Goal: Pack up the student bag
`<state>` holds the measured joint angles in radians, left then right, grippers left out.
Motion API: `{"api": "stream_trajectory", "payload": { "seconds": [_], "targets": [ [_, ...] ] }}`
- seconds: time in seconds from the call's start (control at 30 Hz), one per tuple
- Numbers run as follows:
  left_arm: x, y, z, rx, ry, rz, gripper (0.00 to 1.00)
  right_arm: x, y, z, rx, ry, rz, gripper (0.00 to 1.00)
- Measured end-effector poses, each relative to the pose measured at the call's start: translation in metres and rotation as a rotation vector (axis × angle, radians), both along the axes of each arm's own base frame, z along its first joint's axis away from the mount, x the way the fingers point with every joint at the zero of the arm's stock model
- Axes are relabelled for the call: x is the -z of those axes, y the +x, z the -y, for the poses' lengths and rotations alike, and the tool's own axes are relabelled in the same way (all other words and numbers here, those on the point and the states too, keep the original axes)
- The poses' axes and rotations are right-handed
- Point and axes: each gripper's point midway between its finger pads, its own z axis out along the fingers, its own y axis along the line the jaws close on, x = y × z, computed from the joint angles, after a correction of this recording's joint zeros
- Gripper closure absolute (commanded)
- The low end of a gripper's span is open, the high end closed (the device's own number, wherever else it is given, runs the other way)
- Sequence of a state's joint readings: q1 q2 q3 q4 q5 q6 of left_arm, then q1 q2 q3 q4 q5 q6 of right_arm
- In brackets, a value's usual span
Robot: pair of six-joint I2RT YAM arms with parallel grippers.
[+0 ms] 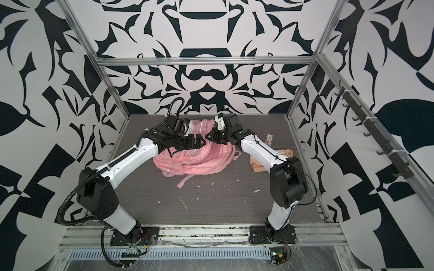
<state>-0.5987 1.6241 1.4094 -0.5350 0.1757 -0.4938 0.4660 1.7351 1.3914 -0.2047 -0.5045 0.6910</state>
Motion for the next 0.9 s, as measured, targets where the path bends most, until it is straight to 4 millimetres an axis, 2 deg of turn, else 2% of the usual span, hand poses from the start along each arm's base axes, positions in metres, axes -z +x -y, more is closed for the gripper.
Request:
{"api": "stream_trajectory", "payload": {
  "seconds": [0.13, 0.23, 0.37, 0.5, 0.53, 0.57, 0.6, 0.67, 0.8, 0.9],
  "targets": [
    [0.004, -0.029, 0.023, 0.111, 0.105, 0.102, 0.01, 0.000, 0.001, 0.000, 0.011, 0.012, -0.012, 0.91],
    [0.005, -0.039, 0.032, 0.141, 0.168, 0.159, 0.01, 0.000, 0.000, -0.001, 0.018, 0.021, -0.029, 0.91],
    [0.009, -0.027, 0.025, 0.089, 0.250, 0.200, 0.00, -0.001, 0.002, -0.004, 0.017, 0.041, -0.046, 0.90],
    [0.017, -0.002, 0.027, 0.033, 0.334, 0.239, 0.04, -0.003, 0.002, -0.007, 0.012, 0.056, -0.054, 0.90],
    [0.020, 0.001, 0.027, 0.025, 0.351, 0.245, 0.08, -0.003, 0.002, -0.007, 0.012, 0.059, -0.057, 0.89],
    [0.023, 0.004, 0.027, 0.017, 0.368, 0.249, 0.16, -0.003, 0.002, -0.007, 0.014, 0.062, -0.061, 0.89],
    [0.025, 0.007, 0.026, 0.012, 0.386, 0.254, 0.29, -0.004, 0.002, -0.008, 0.016, 0.065, -0.064, 0.88],
    [0.029, 0.009, 0.023, 0.008, 0.414, 0.259, 0.47, -0.004, 0.002, -0.008, 0.018, 0.070, -0.068, 0.87],
    [0.028, 0.009, 0.024, 0.013, 0.433, 0.277, 0.70, -0.004, 0.002, -0.009, 0.024, 0.077, -0.078, 0.84],
    [0.028, 0.010, 0.023, 0.006, 0.431, 0.274, 1.00, -0.003, 0.003, -0.009, 0.029, 0.078, -0.086, 0.79]
  ]
}}
